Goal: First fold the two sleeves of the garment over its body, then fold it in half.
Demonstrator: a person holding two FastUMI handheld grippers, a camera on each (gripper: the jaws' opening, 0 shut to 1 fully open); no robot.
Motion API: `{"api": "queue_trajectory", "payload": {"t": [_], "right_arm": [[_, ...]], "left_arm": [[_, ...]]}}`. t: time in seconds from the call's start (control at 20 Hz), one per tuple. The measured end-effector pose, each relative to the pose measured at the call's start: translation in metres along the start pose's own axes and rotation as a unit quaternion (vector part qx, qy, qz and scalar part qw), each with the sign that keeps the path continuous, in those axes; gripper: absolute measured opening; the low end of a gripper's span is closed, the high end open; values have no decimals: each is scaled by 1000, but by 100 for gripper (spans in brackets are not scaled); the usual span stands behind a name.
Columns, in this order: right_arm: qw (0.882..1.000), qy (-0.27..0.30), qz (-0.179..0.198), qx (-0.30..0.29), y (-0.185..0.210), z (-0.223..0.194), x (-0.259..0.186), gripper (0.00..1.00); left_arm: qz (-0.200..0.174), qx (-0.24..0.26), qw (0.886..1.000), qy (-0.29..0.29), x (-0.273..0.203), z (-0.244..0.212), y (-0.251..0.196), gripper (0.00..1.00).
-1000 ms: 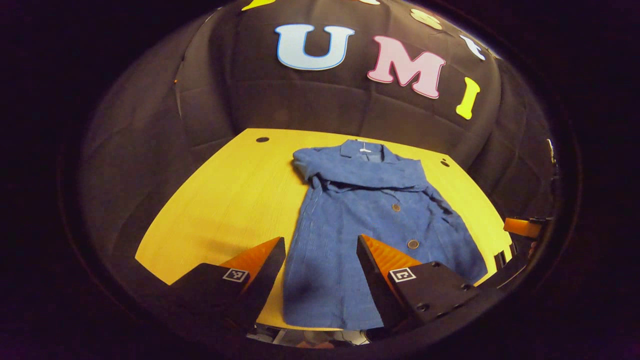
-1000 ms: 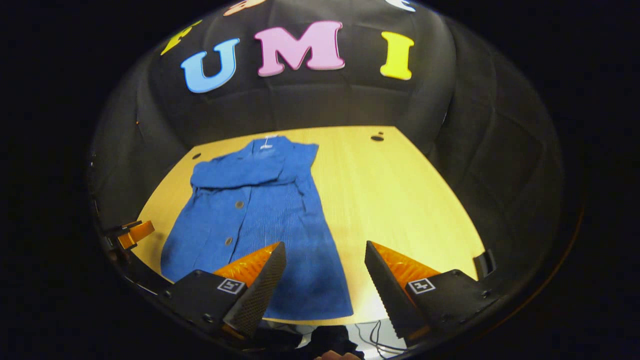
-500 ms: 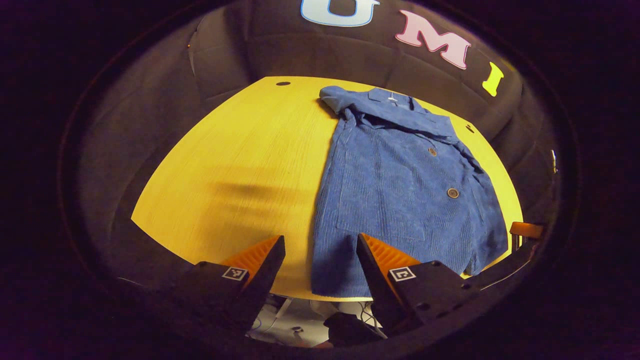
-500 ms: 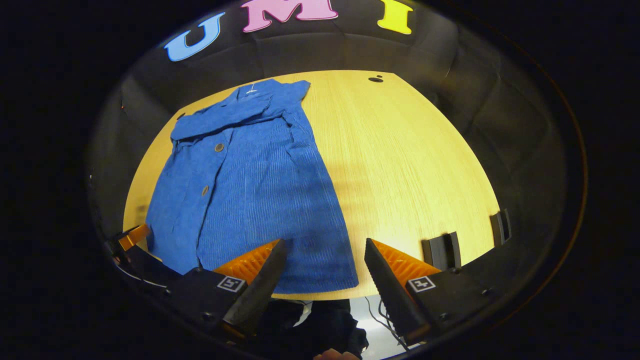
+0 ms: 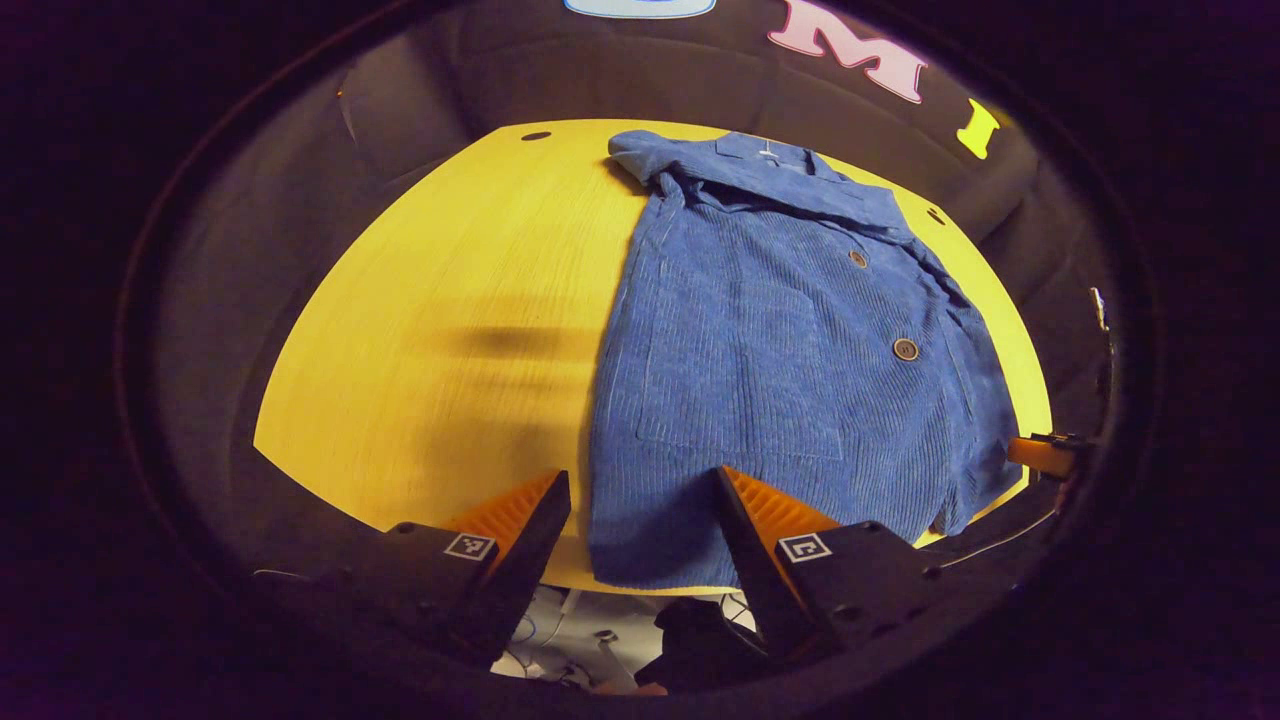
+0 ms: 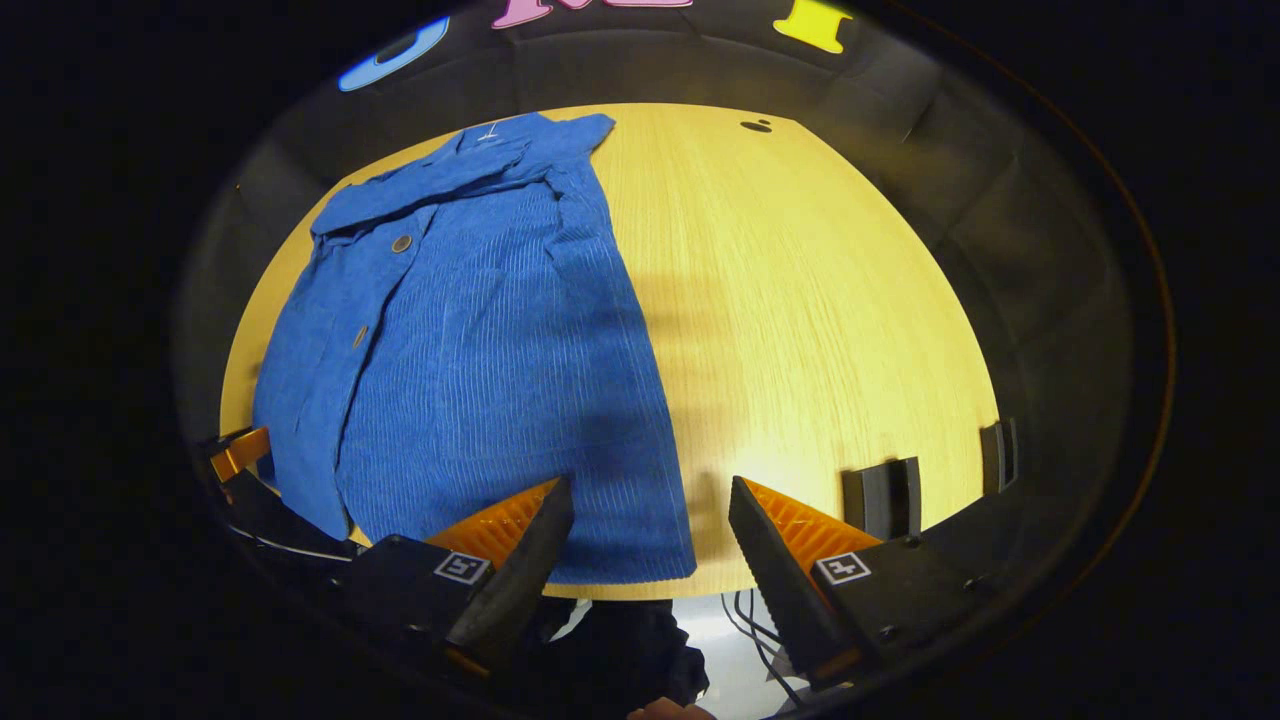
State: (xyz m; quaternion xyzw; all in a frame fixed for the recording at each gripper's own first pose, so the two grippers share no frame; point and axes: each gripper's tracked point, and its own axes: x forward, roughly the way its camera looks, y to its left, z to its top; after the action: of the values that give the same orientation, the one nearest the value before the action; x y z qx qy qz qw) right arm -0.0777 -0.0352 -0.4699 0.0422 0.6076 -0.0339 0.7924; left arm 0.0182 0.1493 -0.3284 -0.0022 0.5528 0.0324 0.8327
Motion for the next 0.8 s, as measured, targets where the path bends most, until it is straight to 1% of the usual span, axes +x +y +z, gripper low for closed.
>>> {"api": "queue_trajectory", "payload": {"t": [0.05,0.1,0.15,0.3,0.35,0.4,0.45,0.55,0.6,0.8], "right_arm": [[1000,5,2,1,2,-1,3,100],[1000,16,4,4,5,-5,7,94],[1000,29,7,7,5,-9,8,100],[999,34,14,22,9,-7,9,99],[999,36,14,23,10,-7,9,89],[999,40,17,22,12,-7,9,99],[999,40,17,23,13,-5,10,89],[999,44,16,23,15,-4,10,89],[999,46,17,21,17,-4,10,100],[997,68,17,22,18,-3,11,99]], "left_arm": [[-4,2,1000,5,-1,0,-3,85],[-9,3,1000,10,-3,0,-9,85],[-11,3,1000,14,-4,-1,-12,86],[-9,10,1000,21,-1,3,-21,85],[-11,12,1000,24,-1,4,-25,85],[-13,17,999,27,-2,4,-29,85],[-7,24,999,30,-1,4,-30,85],[13,51,998,31,1,3,-26,84],[10,61,998,25,2,3,-27,80],[9,58,998,33,0,3,-26,79]]}}
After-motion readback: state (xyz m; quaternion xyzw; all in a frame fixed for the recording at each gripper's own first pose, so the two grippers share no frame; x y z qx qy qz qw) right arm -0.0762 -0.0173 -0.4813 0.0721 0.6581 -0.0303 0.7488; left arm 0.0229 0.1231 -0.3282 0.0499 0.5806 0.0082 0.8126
